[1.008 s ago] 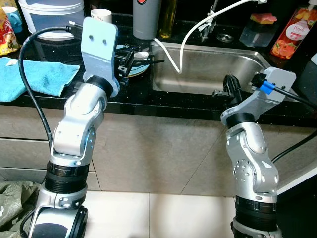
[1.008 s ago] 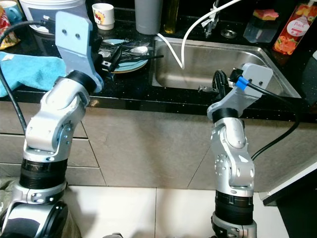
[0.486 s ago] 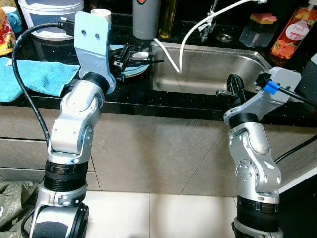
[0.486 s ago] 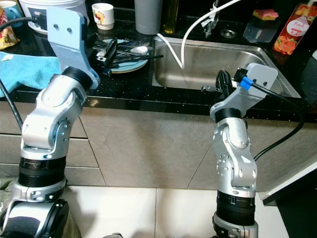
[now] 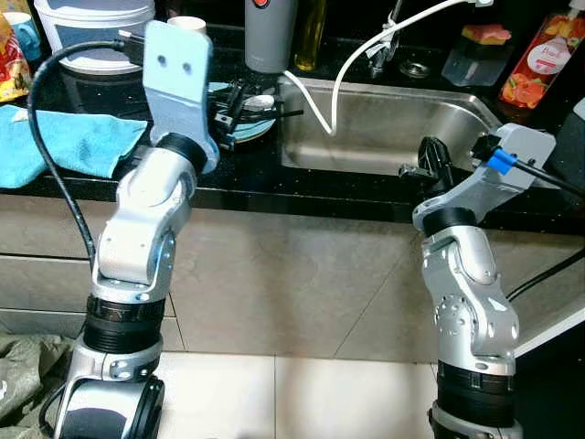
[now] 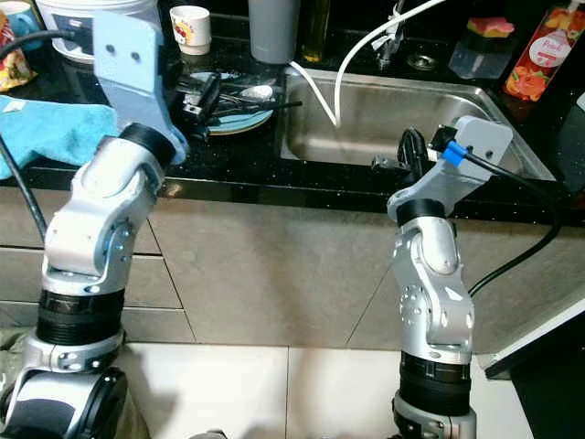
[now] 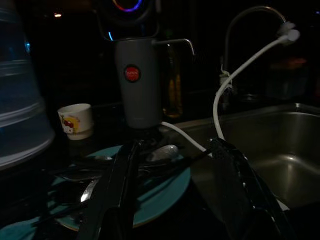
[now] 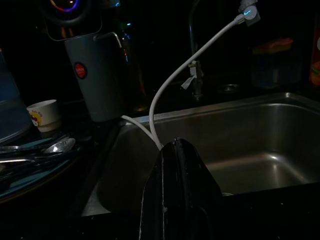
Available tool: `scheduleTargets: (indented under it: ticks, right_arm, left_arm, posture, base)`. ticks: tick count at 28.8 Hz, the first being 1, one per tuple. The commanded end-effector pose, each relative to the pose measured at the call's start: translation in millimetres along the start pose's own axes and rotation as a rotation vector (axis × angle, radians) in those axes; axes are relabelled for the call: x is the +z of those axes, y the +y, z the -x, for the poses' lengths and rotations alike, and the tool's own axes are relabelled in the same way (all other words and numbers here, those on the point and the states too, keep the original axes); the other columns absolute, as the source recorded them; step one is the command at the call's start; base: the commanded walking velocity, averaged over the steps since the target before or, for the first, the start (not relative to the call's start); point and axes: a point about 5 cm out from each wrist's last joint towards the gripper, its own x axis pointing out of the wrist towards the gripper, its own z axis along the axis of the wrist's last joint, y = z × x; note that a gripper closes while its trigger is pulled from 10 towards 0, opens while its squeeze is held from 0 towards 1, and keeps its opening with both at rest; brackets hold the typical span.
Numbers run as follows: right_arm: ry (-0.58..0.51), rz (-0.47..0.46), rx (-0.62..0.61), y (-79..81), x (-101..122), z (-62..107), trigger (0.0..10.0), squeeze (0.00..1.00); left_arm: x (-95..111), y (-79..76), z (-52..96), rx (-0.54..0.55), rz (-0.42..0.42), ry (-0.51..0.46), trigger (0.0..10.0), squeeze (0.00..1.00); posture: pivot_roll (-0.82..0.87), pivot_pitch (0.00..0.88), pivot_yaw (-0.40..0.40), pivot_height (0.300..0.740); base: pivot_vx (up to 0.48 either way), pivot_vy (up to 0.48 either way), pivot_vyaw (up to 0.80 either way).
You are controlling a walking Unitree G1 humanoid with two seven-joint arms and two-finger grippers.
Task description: Kitchen organization
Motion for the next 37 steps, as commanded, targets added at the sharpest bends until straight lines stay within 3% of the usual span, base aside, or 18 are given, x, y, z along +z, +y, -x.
scheduleTargets:
  ticks: [1,13,21,26,37]
  right_arm:
    - [0.0,0.0,0.005,0.9,0,-0.3,10.0,0.0]
    - [-0.007,0.012,0.027,2.1,4,-3.2,10.0,0.0]
    - [0.002,0.02,0.054,5.8,3,-4.2,10.0,0.0]
    - [0.017,0.029,0.081,6.5,3,-8.7,10.0,0.0]
    - [0.03,0.034,0.098,7.7,1,-11.7,10.0,0.0]
  left_arm:
    - [-1,-3.1,0.7,-0.015,-0.011,0.003,10.0,0.0]
    - [-1,-8.5,-0.5,-0.03,-0.019,-0.004,10.0,0.0]
    - [4,-2.0,-5.4,-0.034,-0.06,-0.035,10.0,0.0]
    - [1,16.0,-5.9,0.031,-0.063,-0.052,10.0,0.0]
    - [-2,11.0,-0.2,-0.007,-0.081,-0.072,10.0,0.0]
  posture:
    - [0.23,0.066,-0.065,0.74]
    - [0.23,0.058,-0.09,0.74]
    - [0.22,0.043,-0.111,0.74]
    - [0.2,0.038,-0.165,0.74]
    - [0.19,0.028,-0.183,0.74]
  base:
    - [0.0,0.0,0.0]
    - [0.0,0.0,0.0]
    - [0.0,0.0,0.0]
    - [0.0,0.0,0.0]
    - [0.0,0.0,0.0]
